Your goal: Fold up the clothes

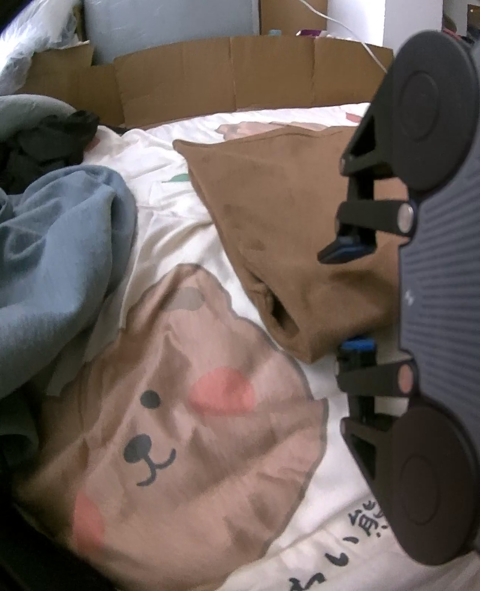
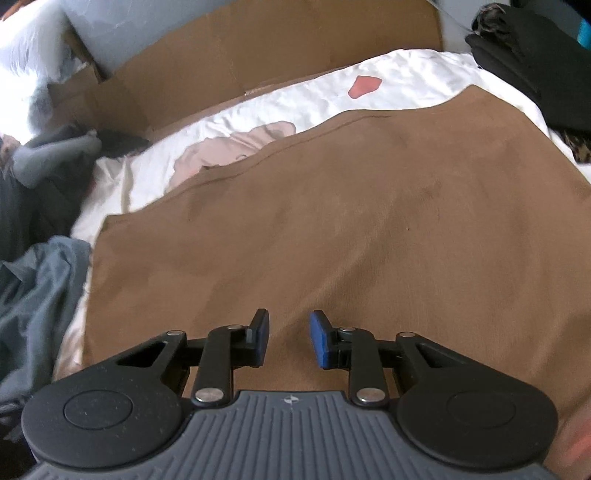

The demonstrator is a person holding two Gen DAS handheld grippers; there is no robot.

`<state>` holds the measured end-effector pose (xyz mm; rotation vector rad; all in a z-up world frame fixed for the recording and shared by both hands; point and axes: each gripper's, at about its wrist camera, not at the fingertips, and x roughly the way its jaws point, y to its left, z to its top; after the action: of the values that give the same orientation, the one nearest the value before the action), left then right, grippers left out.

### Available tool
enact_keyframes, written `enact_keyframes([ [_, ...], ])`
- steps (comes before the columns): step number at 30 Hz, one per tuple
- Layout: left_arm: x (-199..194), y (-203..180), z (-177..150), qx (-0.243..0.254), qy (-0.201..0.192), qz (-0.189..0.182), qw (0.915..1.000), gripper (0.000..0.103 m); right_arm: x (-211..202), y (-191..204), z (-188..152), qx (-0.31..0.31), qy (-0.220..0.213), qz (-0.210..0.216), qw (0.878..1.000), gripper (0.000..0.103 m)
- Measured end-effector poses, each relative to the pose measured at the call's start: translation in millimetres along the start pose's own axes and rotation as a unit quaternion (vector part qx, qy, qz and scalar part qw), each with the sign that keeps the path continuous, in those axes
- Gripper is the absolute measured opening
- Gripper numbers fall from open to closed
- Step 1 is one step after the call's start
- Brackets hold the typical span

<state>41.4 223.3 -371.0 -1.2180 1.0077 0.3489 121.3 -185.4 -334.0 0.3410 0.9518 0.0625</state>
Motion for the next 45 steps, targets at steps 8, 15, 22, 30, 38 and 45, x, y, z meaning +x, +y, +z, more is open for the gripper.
enact_keyframes([
  [8,-1.9,4.3,-3.3,-0.006,-0.003,0.0,1.0,0.039,8.6,-9.0,-20.0,-0.04,0.028,-0.018,0.999,0.022],
  [15,-1.4,2.3,-2.9,0.0,-0.01,0.005,0.9999,0.034,-8.5,-5.0,-46.1,-0.085,0.037,-0.027,0.995,0.022],
  [22,-5.9,5.6,0.5,-0.018,-0.021,-0.005,0.9996,0.034,-24.3,-5.1,-67.8,-0.105,0.045,-0.029,0.993,0.021],
  [30,4.9,-3.1,-2.0,-0.043,-0.019,-0.013,0.9988,0.034,-34.6,-10.7,-76.4,-0.092,0.057,-0.026,0.994,0.021],
  [38,17.3,0.4,1.2,-0.062,-0.003,-0.023,0.9978,0.033,-47.0,-13.8,-76.3,-0.097,0.074,-0.021,0.992,0.013],
  [45,20.8,1.6,2.0,-0.082,-0.005,-0.026,0.9963,0.015,-68.9,-19.5,-50.2,-0.076,0.022,-0.007,0.997,0.005],
])
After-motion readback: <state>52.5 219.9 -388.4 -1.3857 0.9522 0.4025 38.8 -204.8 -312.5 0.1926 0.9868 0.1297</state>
